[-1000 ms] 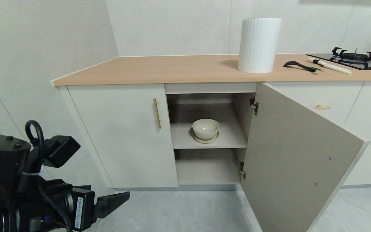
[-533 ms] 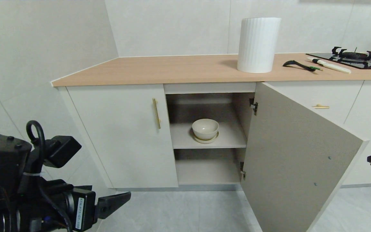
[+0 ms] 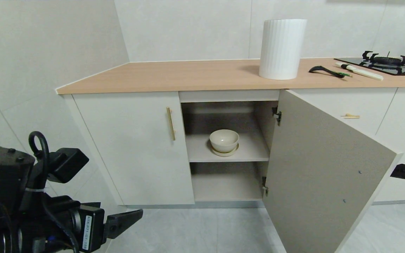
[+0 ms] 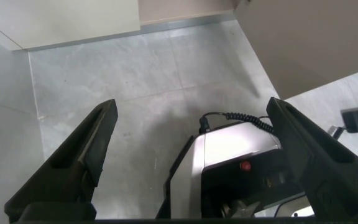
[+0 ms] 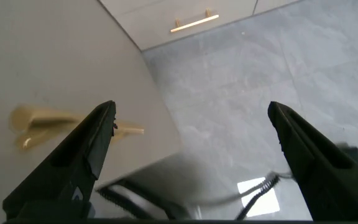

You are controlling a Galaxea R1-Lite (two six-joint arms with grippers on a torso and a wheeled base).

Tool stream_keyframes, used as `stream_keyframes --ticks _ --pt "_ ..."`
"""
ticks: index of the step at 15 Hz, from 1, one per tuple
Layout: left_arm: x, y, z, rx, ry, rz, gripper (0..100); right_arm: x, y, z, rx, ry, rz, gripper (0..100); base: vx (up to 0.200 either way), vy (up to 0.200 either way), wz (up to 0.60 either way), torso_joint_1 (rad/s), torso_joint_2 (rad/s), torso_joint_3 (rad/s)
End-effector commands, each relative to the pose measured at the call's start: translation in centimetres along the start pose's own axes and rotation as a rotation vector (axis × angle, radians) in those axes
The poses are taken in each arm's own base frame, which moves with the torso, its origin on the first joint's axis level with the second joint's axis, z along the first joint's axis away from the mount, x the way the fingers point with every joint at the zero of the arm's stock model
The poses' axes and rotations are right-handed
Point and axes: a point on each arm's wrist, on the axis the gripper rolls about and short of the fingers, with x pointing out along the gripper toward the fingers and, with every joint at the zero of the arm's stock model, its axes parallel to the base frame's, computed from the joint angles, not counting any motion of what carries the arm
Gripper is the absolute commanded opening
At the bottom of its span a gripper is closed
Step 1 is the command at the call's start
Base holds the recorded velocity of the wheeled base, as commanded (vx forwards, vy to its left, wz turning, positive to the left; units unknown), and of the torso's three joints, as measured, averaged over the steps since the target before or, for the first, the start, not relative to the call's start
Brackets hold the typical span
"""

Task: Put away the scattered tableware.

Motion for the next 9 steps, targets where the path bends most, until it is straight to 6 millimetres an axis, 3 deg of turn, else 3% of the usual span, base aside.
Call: stream_keyframes --ticks 1,9 --pt "0.0 0.0 0.0 0.0 0.0 0.001 100 1.2 0.0 -0.6 0.003 0.038 -0.001 100 0.0 0.0 0.0 0.0 0.0 0.0" --pt "0.0 0.0 0.0 0.0 0.0 0.001 100 0.7 5.1 -2.5 0.01 0.094 0.178 100 0.0 0.0 0.0 0.0 0.0 0.0"
